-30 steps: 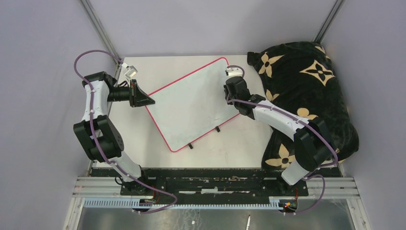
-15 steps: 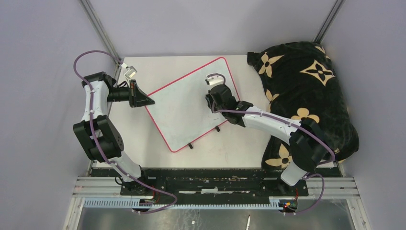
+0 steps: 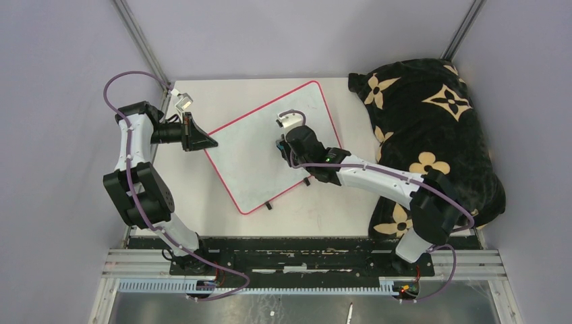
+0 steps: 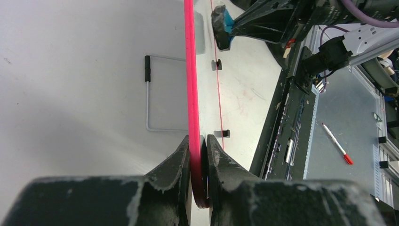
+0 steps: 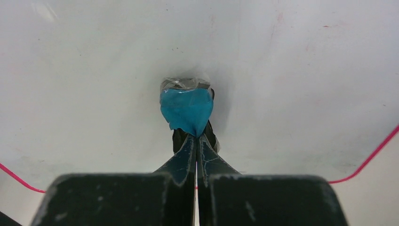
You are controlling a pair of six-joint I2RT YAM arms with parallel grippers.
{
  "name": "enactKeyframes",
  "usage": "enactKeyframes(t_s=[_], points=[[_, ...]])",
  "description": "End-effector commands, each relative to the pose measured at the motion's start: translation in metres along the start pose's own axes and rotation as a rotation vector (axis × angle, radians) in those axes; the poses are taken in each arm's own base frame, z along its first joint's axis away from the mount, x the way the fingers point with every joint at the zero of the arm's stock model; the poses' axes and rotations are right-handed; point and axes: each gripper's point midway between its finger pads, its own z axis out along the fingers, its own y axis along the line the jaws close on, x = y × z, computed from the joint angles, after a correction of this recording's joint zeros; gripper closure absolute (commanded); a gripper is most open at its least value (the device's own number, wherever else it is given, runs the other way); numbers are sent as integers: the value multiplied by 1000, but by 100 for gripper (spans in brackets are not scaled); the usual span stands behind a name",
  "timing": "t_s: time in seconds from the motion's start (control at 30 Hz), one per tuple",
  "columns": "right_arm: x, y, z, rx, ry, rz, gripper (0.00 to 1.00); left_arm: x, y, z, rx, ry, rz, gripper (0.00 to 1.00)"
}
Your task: Erase the whiteboard
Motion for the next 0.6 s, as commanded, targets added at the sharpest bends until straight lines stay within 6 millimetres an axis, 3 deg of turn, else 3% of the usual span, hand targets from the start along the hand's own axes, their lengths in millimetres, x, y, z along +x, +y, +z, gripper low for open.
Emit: enactKeyframes(t_s=[0.0, 0.23, 0.33, 0.4, 0.57], points=[[-40, -17, -37, 77, -101, -9, 99, 4, -3, 1, -16, 54, 75, 97], [-51, -44, -79, 147, -144, 7, 99, -2, -2, 0, -22, 47, 72, 96], [-51, -50, -93, 157, -145, 18, 99, -5, -2, -1, -25, 43, 67, 82], [-49, -53, -101, 157, -143, 24, 99, -7, -3, -1, -27, 43, 61, 65], [-40, -60, -113, 160, -139, 38, 99, -13, -2, -3, -33, 39, 44, 44]])
